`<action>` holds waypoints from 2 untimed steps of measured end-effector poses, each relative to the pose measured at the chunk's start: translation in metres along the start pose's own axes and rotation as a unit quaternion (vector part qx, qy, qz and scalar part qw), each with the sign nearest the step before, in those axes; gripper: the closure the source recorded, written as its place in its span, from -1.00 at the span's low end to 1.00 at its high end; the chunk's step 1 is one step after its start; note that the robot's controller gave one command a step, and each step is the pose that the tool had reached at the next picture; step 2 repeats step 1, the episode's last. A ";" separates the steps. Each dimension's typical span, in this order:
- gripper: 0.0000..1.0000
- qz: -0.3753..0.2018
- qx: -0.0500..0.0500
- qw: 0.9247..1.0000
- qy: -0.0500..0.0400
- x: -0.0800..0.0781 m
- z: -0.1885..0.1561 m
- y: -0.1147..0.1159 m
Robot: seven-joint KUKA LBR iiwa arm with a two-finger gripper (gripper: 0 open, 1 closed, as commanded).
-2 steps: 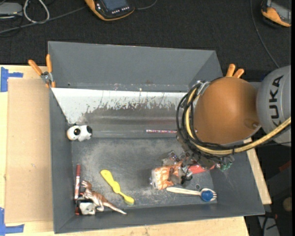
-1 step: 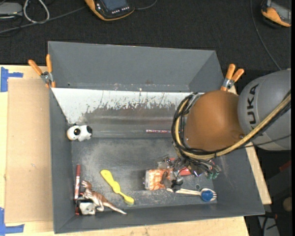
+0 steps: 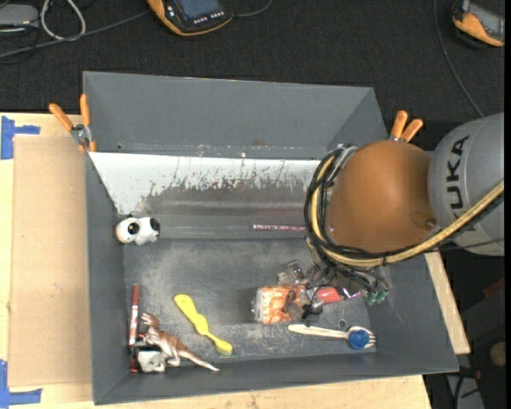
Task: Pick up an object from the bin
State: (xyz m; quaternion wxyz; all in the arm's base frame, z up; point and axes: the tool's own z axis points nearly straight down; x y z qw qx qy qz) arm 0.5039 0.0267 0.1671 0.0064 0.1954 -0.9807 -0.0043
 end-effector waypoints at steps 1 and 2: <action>1.00 0.018 -0.001 1.000 0.002 0.002 -0.025 0.013; 1.00 0.018 -0.001 1.000 0.002 0.002 -0.025 0.013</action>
Offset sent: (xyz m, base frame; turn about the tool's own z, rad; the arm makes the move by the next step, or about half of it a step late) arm -0.0011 -0.0014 0.1142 -0.0179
